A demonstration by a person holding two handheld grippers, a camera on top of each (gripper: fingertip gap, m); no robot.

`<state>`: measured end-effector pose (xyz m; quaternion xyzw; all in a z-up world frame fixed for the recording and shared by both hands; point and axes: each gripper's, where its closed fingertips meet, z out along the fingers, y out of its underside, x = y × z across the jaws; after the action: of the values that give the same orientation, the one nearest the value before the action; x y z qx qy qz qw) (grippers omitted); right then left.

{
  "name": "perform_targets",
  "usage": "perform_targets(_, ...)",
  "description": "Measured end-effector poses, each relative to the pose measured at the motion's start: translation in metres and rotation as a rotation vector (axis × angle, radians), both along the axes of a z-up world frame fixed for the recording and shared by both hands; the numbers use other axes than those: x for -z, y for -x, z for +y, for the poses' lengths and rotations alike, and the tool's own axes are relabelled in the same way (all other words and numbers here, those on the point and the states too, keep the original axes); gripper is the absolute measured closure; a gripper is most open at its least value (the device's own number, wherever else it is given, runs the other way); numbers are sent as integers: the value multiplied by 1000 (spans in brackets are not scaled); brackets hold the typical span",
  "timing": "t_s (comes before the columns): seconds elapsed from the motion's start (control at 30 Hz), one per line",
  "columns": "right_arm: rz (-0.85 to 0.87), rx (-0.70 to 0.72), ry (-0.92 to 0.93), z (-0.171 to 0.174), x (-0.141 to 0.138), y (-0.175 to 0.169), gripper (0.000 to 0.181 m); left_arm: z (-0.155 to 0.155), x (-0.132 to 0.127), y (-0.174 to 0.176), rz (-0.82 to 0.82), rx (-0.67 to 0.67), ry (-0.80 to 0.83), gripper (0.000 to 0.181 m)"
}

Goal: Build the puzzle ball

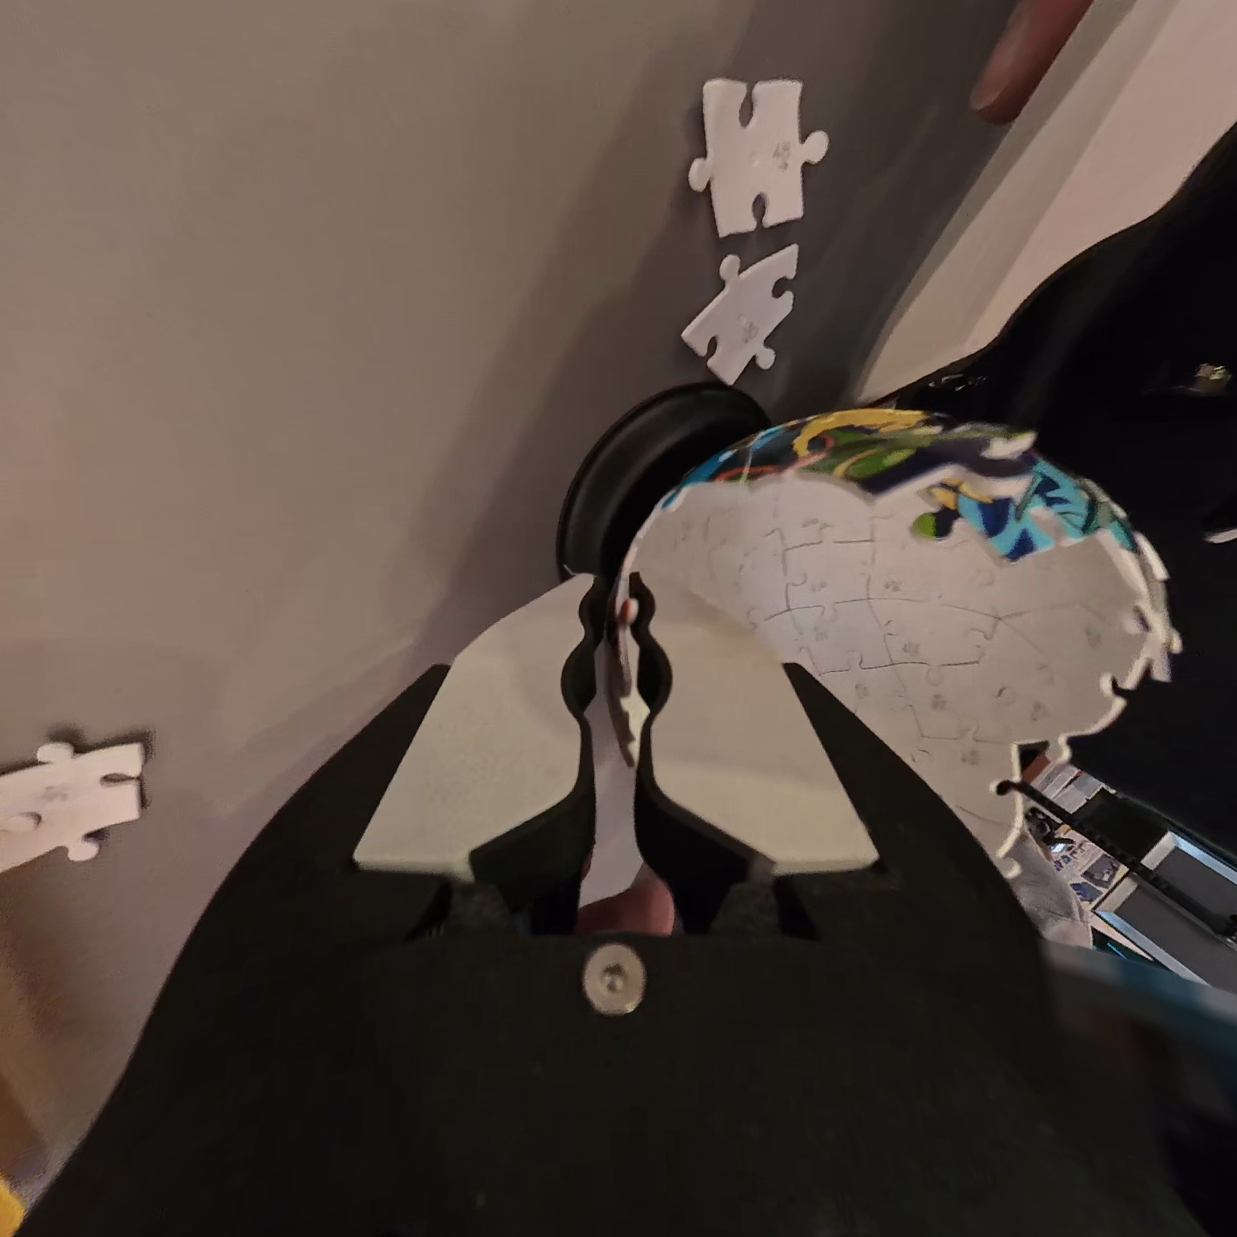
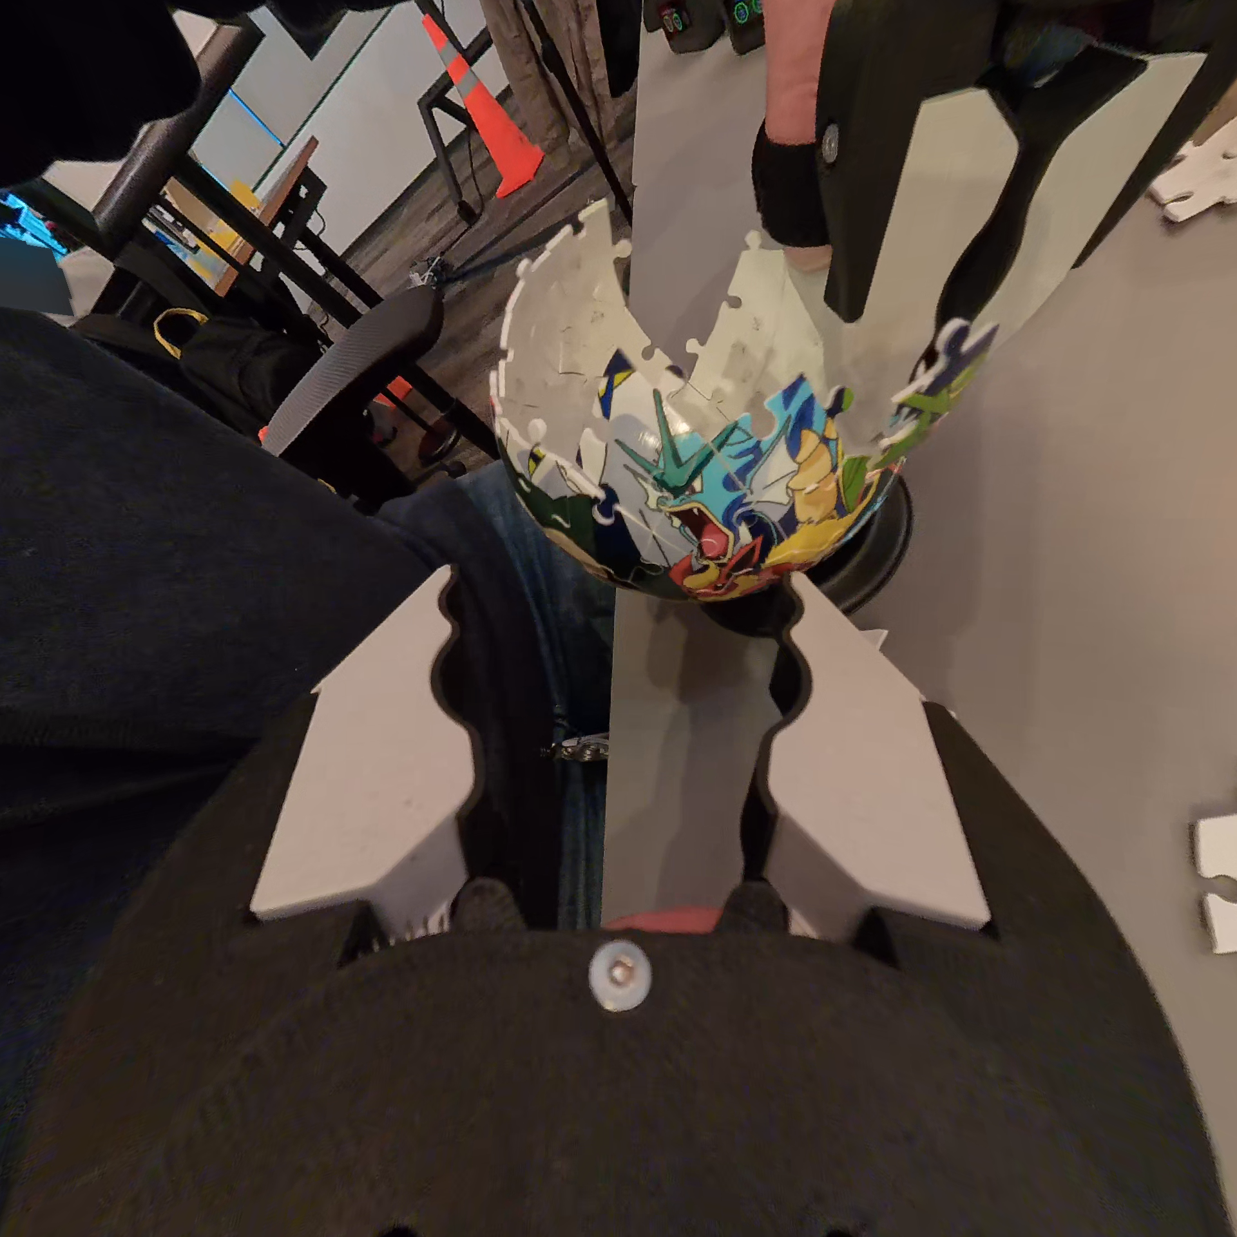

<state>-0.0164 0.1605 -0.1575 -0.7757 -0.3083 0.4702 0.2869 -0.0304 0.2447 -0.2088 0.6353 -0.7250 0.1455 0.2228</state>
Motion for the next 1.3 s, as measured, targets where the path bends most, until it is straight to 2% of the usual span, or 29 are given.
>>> perform_targets(0.17, -4, 14, 9, 4, 3, -1, 88, 3, -4, -12, -69, -23, 6, 163)
perform_targets(0.43, -29, 23, 14, 3, 7, -4, 88, 13, -22, -15, -171, -76, -26, 159)
perform_targets(0.57, -52, 47, -9, 9, 5, -12, 87, 33, -45, -15, -281, -132, -131, 152)
perform_targets(0.7, -110, 86, -46, 18, 4, -29, 86, 68, -64, -10, -438, -188, -340, 144)
perform_targets(0.8, -172, 134, -114, 35, 0, -49, 91, 92, -57, 6, -469, -213, -467, 136)
perform_targets(0.87, -261, 164, -188, 54, 0, -66, 95, 110, -48, 11, -498, -275, -541, 136)
perform_targets(0.93, -337, 190, -250, 77, 0, -79, 104, 121, -36, 13, -530, -300, -581, 136)
perform_targets(1.0, -386, 190, -301, 98, -2, -83, 116, 129, -17, 20, -491, -303, -598, 136)
perform_targets(1.07, -476, 188, -364, 121, 1, -88, 120, 137, 1, 24, -460, -296, -631, 137)
perform_targets(1.3, -498, 110, -393, 168, 12, -55, 128, 147, 26, 17, -470, -461, -590, 137)
